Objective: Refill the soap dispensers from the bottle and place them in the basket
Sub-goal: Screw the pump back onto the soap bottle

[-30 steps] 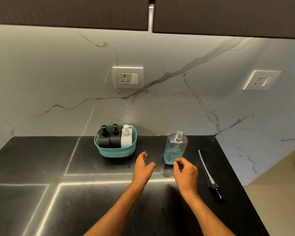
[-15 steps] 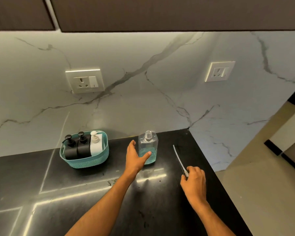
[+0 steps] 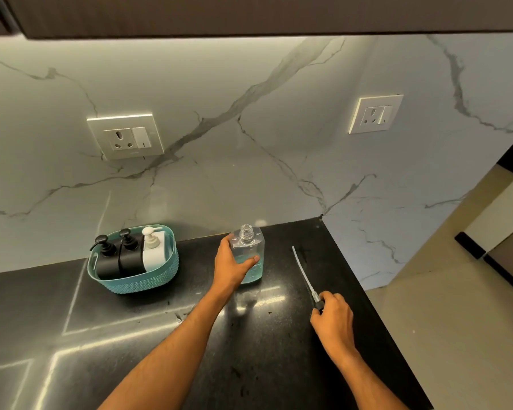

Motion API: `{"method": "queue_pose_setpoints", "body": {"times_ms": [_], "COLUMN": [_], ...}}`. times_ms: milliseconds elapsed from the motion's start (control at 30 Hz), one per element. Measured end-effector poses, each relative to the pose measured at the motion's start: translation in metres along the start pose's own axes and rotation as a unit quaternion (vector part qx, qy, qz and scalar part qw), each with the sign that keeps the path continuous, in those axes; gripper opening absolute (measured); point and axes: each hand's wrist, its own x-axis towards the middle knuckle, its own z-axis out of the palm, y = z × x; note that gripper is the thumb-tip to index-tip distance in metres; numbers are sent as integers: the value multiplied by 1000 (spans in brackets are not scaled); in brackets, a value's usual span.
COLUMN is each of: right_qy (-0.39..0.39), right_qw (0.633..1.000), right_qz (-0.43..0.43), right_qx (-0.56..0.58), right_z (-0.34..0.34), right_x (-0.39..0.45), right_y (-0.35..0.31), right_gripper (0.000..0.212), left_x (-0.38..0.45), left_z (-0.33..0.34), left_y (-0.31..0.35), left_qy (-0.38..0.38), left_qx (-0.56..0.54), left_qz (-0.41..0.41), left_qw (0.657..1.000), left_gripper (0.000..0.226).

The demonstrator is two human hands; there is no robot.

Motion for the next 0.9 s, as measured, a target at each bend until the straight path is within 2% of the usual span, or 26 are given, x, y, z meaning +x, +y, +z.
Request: {"method": "queue_pose_setpoints", "body": {"times_ms": [267,500,700,900], "right_qy": [21,101,182,226], "right_qw": [999,985,952,915], "right_qz": [-11,-34,-126,-221], "right_qx": [41,134,212,250], "right_z": [-1,-14,-56,-117], "right_x": [9,14,17,0], "right_y": [-5,-24,-73,-138], "right_gripper": [36,33,35,25], "left_x": [1,-8,-23,-40], "left_z": [-2,-5,-16,-38], "left_y": [0,-4,-12,-15], "left_qy": [12,23,46,60], "left_qx": [-12,-12,-11,-14], "left_qz": [-5,8,13,12], "left_qw": [1000,1000,999,998], "left_gripper": [75,68,69,69]}}
